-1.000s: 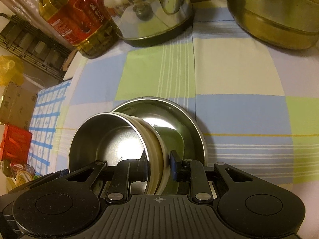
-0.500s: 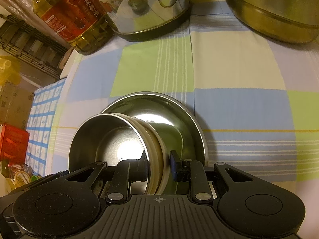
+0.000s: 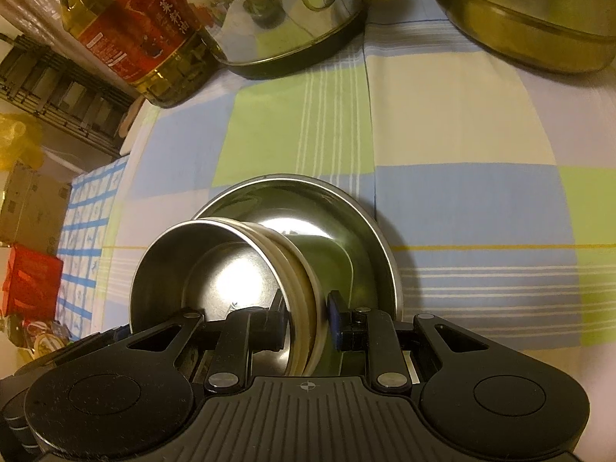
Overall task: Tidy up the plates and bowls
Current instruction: 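Lower the bowl stack onto the green plate with both grippers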
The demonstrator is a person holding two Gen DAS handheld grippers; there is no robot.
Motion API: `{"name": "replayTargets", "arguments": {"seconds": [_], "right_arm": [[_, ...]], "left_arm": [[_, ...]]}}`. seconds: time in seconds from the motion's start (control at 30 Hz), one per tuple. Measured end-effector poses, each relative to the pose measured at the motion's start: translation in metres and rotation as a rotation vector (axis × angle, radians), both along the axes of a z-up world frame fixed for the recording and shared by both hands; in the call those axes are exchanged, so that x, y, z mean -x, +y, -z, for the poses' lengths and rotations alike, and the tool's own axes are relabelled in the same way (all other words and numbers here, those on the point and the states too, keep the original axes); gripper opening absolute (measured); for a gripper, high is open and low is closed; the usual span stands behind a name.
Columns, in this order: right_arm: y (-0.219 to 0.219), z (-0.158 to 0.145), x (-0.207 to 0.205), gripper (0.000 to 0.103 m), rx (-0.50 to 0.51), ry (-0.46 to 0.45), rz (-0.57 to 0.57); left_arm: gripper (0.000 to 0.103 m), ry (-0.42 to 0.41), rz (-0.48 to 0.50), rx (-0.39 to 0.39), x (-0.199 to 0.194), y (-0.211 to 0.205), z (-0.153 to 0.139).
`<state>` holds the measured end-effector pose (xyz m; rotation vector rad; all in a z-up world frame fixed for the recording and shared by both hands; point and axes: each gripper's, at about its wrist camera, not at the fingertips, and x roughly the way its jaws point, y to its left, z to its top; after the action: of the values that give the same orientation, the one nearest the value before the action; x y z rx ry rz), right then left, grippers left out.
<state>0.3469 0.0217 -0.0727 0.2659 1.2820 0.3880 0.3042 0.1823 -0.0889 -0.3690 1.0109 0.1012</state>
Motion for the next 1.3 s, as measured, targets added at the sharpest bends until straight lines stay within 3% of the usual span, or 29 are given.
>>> {"name": "replayTargets", "arguments": {"seconds": [0.3, 0.9, 0.97, 1.03, 1.3], "right_arm": [[-0.005, 0.001, 0.003, 0.022, -0.025, -0.014, -0.010], [-0.037, -0.012, 0.023, 0.024, -0.183, -0.081, 0.050], [-0.038, -0.012, 0.024, 0.022, -0.200, -0.082, 0.054], [-0.040, -0.011, 0.025, 0.011, -0.218, -0.074, 0.057], [-0.036, -0.016, 0.018, 0.010, -0.192, -0.002, 0.080]], "left_arm": [[0.023, -0.002, -0.003, 0.003, 0.001, 0.000, 0.000], [0.019, -0.083, 0.012, -0.038, 0.021, -0.007, -0.024], [0.012, -0.079, 0.015, -0.036, 0.022, -0.007, -0.023], [0.012, -0.081, 0.021, -0.035, 0.023, -0.008, -0.023], [0.011, -0.066, 0.024, -0.019, 0.018, -0.002, -0.025]]}}
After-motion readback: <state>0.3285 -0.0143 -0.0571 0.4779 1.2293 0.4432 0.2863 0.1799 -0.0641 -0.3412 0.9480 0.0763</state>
